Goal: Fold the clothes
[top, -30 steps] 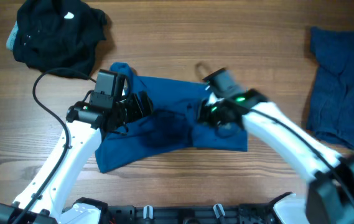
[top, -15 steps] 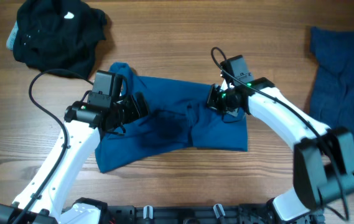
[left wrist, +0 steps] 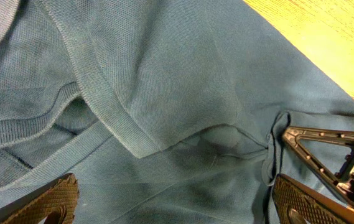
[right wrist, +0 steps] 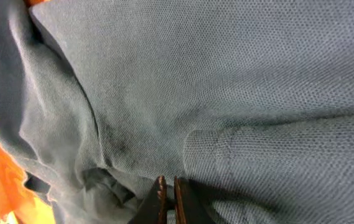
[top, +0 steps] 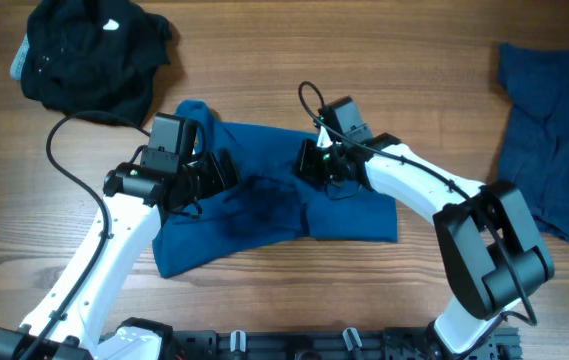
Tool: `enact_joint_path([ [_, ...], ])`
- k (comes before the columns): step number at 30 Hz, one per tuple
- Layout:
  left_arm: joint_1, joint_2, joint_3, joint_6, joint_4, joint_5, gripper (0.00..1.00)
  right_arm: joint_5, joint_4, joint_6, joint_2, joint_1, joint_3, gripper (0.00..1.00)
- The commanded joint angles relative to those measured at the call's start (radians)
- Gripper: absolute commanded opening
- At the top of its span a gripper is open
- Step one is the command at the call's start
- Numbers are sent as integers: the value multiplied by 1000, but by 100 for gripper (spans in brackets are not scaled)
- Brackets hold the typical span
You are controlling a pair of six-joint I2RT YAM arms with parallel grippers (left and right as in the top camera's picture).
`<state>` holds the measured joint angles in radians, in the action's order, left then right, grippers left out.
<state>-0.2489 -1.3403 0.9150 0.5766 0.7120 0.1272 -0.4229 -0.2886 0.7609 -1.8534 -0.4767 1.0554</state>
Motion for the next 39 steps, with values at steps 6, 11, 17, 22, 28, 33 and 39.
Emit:
enact_joint_path([
  [6,5,20,-5,-24,11,-13,100,95,-233,-88,130,50,35,4],
  [11,5,20,-5,-23,8,-13,100,190,-454,-113,318,63,36,13],
  [17,5,20,-5,-19,11,24,100,178,-532,-111,327,5,5,16],
  [22,5,20,-5,-20,19,47,100,222,-492,-2,281,-7,-64,24],
  [28,5,20,-5,-24,37,47,100,137,-376,35,180,-6,-118,22],
  [33,5,20,-5,-24,37,47,100,37,-312,26,82,-23,-118,17],
  [39,5,20,-5,-24,31,46,100,-11,-246,28,48,-109,-118,8],
])
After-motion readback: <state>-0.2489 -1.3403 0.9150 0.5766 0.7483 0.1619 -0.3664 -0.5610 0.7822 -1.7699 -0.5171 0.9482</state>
